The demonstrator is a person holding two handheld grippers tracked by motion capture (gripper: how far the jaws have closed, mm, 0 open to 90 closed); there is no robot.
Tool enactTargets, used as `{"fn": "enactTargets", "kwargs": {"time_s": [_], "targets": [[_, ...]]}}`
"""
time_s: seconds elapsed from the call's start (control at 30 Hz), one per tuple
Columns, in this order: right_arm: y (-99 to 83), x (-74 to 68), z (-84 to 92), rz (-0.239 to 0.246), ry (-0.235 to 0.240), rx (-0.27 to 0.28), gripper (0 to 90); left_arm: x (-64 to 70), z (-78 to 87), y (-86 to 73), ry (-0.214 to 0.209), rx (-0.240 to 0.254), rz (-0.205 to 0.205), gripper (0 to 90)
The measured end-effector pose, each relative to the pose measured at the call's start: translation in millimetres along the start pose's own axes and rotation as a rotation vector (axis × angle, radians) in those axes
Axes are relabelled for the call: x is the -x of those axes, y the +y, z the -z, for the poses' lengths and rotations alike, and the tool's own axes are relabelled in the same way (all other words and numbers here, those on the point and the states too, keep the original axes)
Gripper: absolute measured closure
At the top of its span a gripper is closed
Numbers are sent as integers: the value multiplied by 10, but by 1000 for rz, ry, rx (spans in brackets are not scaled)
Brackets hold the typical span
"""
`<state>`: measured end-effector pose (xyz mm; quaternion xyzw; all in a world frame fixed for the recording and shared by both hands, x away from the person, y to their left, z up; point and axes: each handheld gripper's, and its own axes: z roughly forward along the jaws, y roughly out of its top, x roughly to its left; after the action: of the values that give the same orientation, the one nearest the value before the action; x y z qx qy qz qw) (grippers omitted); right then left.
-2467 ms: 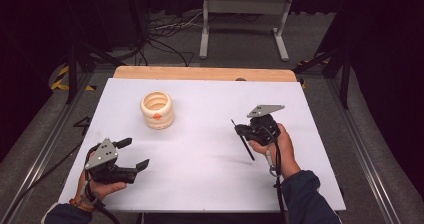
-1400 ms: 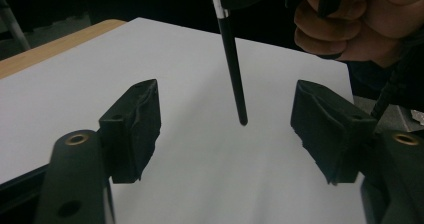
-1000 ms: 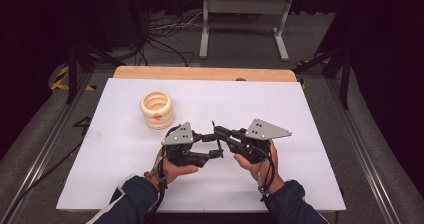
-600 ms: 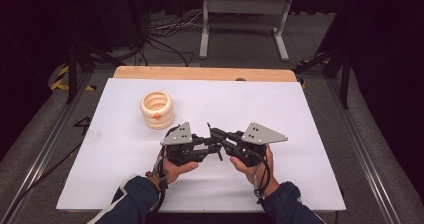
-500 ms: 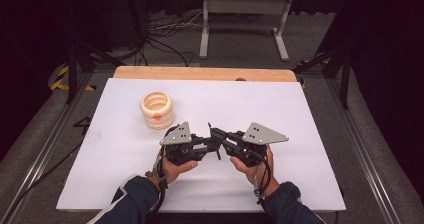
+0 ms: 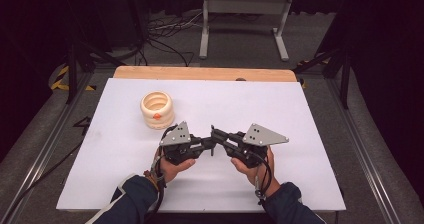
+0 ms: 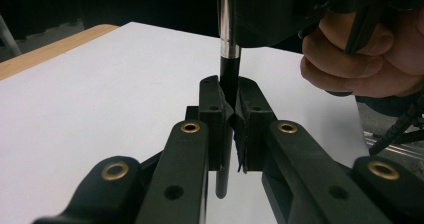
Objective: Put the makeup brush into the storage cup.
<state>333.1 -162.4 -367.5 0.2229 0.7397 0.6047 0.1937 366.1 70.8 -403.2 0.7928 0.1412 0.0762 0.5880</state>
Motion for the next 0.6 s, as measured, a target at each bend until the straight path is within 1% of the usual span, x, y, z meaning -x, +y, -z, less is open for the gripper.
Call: {"fn": "enactTargets", "kwargs": {"time_s": [0.03,0.1,0.17,0.23,0.3,0.43,0.47,0.53,0.57,0.6], "targets": [[-1,2,4,1,-5,-5,795,0,8,0,4,1,1,834],[-2,9,13,3,-3,-11,786,0,16,-1,2,-1,8,834],[-1,14,34,14,-12,-12,749,-9,28,-1,4,-5,1,835],[5,28,67,12,-10,-15,728,-17,39,-4,8,-4,4,835],[12,32,109,30,-27,-19,703,-27,52,-5,12,-6,2,834],[24,65,209,48,-49,-27,653,-40,73,-2,24,-12,-6,834],[26,75,223,55,-54,-32,630,-42,82,-1,26,-15,-2,834],[21,108,257,65,-74,-40,597,-60,98,2,35,-17,-9,834],[17,121,271,74,-85,-50,563,-62,106,4,35,-18,-6,834],[8,133,282,88,-98,-59,542,-72,117,9,40,-19,-16,835]]}}
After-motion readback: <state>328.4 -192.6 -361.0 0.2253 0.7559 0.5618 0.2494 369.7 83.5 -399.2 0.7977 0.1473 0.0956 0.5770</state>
